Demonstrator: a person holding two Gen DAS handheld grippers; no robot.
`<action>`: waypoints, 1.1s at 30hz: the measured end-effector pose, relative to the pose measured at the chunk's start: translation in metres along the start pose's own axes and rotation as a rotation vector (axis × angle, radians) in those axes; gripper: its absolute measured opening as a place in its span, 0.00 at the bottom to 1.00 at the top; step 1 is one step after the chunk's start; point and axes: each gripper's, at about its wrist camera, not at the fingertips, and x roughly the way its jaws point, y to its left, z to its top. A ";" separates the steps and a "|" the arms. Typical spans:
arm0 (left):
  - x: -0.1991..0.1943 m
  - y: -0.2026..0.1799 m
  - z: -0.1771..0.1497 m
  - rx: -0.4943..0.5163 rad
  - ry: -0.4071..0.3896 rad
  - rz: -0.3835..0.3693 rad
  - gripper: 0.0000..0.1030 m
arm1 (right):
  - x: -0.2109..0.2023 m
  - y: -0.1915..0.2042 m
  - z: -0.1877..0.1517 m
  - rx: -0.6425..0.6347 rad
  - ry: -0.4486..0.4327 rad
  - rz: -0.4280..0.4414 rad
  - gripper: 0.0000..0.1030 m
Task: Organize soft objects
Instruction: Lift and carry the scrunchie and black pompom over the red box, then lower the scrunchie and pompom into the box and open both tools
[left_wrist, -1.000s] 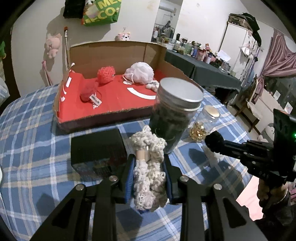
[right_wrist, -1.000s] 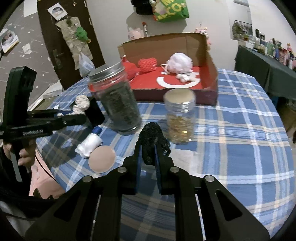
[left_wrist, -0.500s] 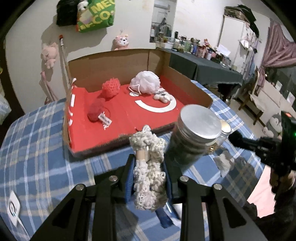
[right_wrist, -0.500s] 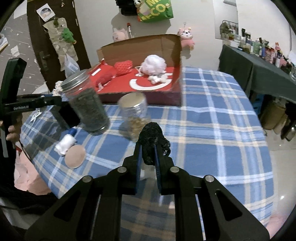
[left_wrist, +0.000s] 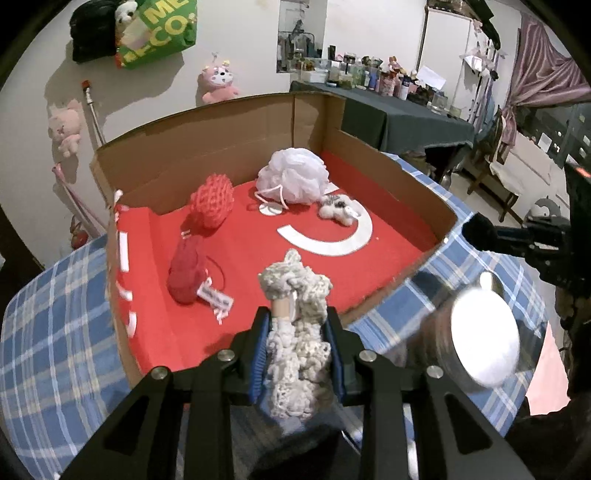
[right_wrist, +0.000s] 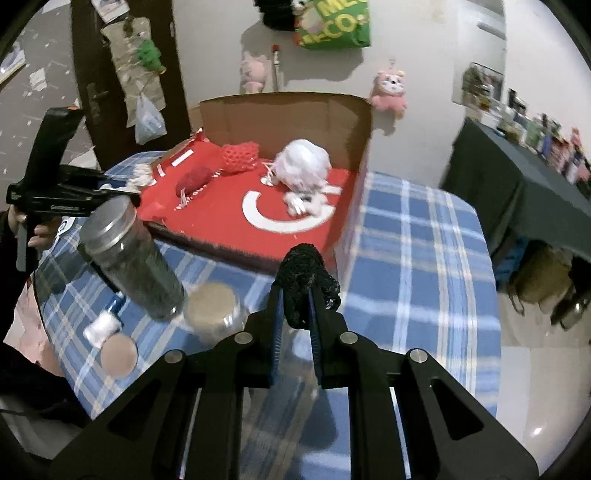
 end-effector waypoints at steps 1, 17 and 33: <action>0.003 0.001 0.004 0.002 0.005 -0.005 0.29 | 0.004 0.002 0.006 -0.011 0.003 0.004 0.13; 0.083 0.026 0.062 -0.025 0.152 -0.050 0.30 | 0.135 0.028 0.110 -0.079 0.227 0.179 0.13; 0.126 0.046 0.070 -0.046 0.246 -0.009 0.33 | 0.216 0.034 0.133 -0.080 0.386 0.134 0.13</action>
